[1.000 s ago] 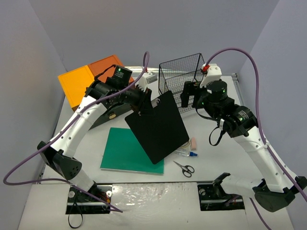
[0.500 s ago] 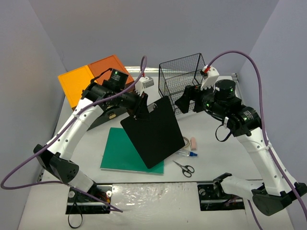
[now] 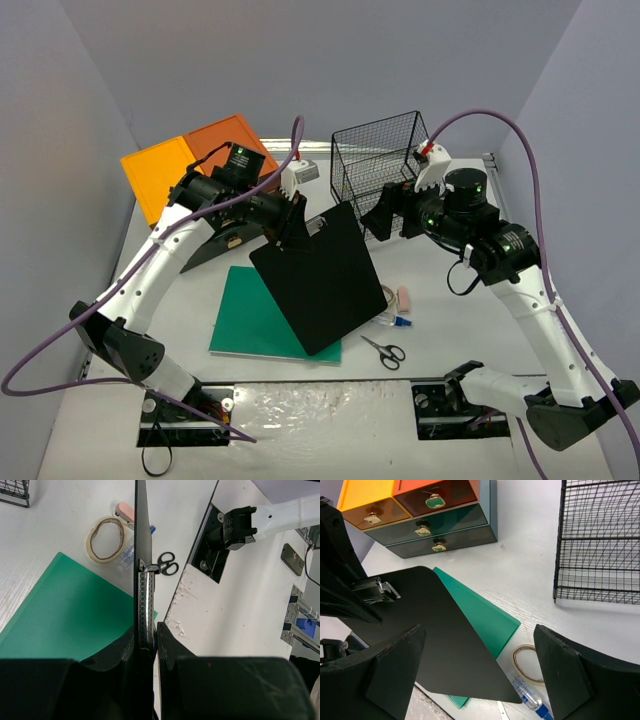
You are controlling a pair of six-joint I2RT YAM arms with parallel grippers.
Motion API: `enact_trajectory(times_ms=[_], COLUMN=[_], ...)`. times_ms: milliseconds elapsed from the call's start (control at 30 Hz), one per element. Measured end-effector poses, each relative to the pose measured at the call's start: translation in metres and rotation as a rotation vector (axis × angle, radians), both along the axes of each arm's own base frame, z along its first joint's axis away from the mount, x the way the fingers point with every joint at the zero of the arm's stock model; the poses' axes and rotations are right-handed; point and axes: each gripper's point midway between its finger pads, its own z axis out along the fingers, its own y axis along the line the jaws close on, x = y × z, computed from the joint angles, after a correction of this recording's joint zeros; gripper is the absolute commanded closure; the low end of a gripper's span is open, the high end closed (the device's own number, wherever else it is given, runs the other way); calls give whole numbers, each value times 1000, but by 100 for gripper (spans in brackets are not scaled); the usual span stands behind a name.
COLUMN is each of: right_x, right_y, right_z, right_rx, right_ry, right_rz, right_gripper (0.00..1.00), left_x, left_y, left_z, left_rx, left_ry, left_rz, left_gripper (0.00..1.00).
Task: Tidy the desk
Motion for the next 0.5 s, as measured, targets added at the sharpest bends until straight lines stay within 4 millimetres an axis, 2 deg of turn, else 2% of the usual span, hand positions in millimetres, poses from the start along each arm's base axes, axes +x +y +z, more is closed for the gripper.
enact_trajectory(times_ms=[233,500], right_x=[3,-4], right_y=[-7,11], right_z=[2,-3], right_rx=[-5,21], right_ry=[-10,17], right_rz=[-36,80], right_gripper=[14,14], left_x=[-1,-10], left_y=[-2,-7], left_z=[8,18], left_rx=[-20,-78], left_ry=[-13,5], left_rz=[-12,-66], left_gripper=[100,100])
